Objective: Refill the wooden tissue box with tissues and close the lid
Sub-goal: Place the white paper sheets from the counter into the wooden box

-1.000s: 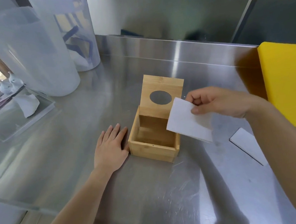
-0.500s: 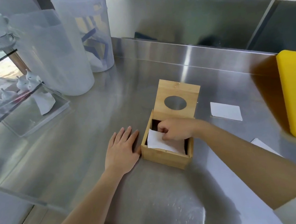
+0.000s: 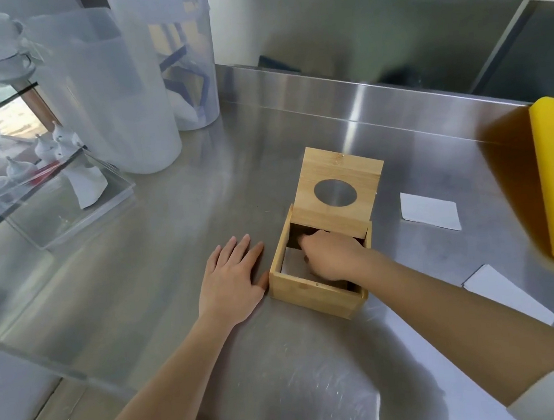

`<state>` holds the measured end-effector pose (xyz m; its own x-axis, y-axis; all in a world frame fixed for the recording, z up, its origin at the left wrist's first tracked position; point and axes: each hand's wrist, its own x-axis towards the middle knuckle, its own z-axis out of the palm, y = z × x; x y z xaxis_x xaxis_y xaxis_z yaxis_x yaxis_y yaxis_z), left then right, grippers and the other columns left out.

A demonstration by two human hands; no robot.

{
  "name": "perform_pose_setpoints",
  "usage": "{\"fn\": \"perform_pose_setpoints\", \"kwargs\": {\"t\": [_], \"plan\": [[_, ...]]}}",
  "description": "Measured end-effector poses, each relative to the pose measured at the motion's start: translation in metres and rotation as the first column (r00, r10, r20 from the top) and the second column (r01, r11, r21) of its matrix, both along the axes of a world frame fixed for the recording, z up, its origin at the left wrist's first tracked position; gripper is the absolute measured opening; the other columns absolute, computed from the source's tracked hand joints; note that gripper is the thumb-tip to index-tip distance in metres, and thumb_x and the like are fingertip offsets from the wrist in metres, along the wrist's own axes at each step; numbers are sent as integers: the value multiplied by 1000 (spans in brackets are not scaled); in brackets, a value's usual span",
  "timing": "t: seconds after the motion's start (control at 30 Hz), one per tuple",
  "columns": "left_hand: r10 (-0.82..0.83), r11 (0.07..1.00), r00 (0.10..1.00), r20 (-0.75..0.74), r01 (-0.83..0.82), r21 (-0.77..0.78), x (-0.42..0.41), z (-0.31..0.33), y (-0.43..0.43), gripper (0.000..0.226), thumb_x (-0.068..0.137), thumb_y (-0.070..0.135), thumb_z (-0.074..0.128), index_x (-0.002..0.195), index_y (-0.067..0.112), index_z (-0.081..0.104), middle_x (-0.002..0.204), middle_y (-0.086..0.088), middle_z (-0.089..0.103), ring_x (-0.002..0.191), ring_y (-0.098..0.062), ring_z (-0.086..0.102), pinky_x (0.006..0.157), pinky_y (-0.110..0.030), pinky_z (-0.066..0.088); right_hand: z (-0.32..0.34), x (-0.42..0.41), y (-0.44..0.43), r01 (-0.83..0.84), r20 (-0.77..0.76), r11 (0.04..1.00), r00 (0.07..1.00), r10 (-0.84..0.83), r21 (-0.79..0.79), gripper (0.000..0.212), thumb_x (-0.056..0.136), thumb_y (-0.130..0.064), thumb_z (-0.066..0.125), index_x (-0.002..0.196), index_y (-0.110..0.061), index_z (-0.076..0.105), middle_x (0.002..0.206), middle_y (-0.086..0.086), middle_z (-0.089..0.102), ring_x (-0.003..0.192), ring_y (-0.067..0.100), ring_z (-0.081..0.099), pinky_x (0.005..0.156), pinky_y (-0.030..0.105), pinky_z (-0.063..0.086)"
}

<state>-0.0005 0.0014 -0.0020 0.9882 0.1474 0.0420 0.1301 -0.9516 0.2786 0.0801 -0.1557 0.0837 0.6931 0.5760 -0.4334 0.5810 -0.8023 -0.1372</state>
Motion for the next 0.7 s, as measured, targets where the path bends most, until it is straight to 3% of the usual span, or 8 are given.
{"fn": "perform_pose_setpoints", "kwargs": {"t": [0.13, 0.23, 0.33, 0.43, 0.53, 0.7], "plan": [[-1, 1000, 1000, 2, 1, 7, 0, 0, 0, 74, 74, 59, 9, 140, 33, 30, 154, 4, 26, 144, -17, 14, 117, -34, 3, 5, -7, -3, -52, 112, 999, 992, 51, 3, 27, 88, -2, 41, 114, -6, 46, 94, 14, 55, 75, 26, 46, 60, 36, 41], [-6, 1000, 1000, 3, 6, 6, 0, -1, 0, 74, 75, 58, 9, 141, 33, 30, 154, 3, 26, 144, -18, 14, 116, -34, 3, 7, -8, -2, -106, 111, 994, 988, 104, 12, 15, 87, -3, 42, 101, -8, 47, 76, 6, 47, 68, 24, 48, 53, 34, 41], [-5, 1000, 1000, -8, 5, 7, 1, -1, 0, 63, 82, 53, 19, 141, 33, 30, 154, 3, 26, 144, -18, 14, 117, -35, 3, 9, -5, -1, -129, -34, 991, 991, 128, -30, 10, 89, -4, 42, 93, -12, 45, 72, 4, 44, 58, 15, 41, 48, 27, 33], [-4, 1000, 1000, -14, 4, 8, 0, -1, 1, 59, 83, 48, 28, 140, 32, 31, 154, 3, 27, 144, -18, 15, 116, -35, 4, 9, -3, 1, -145, -172, 986, 977, 129, -85, 36, 92, 1, 38, 127, -5, 44, 69, 1, 41, 57, 12, 38, 48, 24, 31], [-6, 1000, 1000, -15, 6, 4, 1, -1, 0, 59, 83, 47, 28, 140, 32, 31, 154, 3, 27, 144, -18, 15, 116, -35, 4, 9, -2, 0, -145, -187, 985, 974, 126, -89, 41, 93, 0, 38, 134, -2, 39, 70, 0, 41, 58, 12, 39, 50, 23, 32], [-11, 1000, 1000, -9, 12, 1, 2, -5, 2, 60, 82, 49, 28, 140, 33, 33, 153, 2, 29, 143, -18, 17, 117, -36, 8, 20, -2, -15, -163, -134, 986, 978, 159, -20, 28, 92, -15, 46, 118, -9, 50, 104, 8, 56, 86, 23, 53, 70, 34, 46]]}}
